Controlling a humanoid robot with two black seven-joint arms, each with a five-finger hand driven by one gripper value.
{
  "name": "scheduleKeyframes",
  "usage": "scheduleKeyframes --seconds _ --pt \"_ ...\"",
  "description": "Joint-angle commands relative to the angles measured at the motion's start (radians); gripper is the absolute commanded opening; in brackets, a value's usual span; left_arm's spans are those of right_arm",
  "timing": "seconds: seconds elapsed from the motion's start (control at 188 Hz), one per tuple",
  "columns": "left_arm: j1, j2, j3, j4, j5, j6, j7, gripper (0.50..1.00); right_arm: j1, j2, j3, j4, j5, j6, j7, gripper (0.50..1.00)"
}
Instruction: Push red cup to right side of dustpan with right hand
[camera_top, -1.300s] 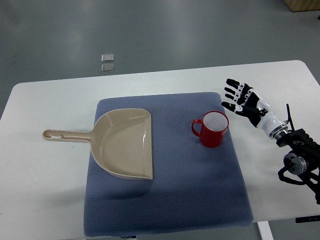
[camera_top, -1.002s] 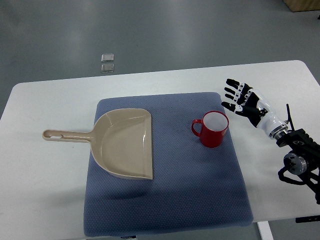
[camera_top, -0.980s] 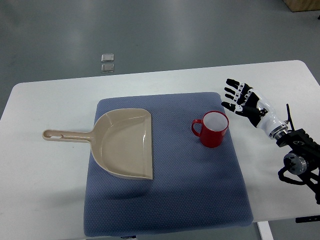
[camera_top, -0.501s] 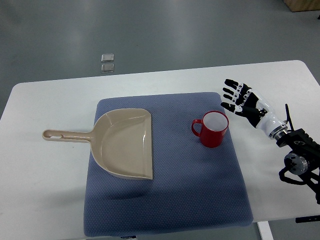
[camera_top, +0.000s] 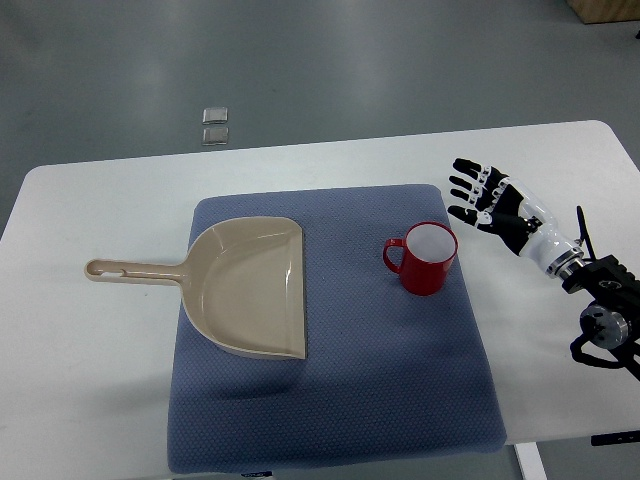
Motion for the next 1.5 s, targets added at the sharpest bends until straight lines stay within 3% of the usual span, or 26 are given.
scheduleKeyframes --seconds 0.0,0.288,1.497 --pt "0.000 0.000 0.000 -0.001 0.000 0.000 0.000 1.000 -0.001 -0.026 0.004 -0.001 -0.001 0.061 0.000 0.919" --pt "0.000 0.000 0.000 -0.001 0.000 0.000 0.000 1.000 -0.001 -0.076 0.001 -0.001 -0.006 0.183 0.000 0.917" --pt "0.000 0.000 0.000 -0.001 0.000 0.000 0.000 1.000 -0.005 -0.036 0.004 0.000 -0.225 0.172 0.000 0.913"
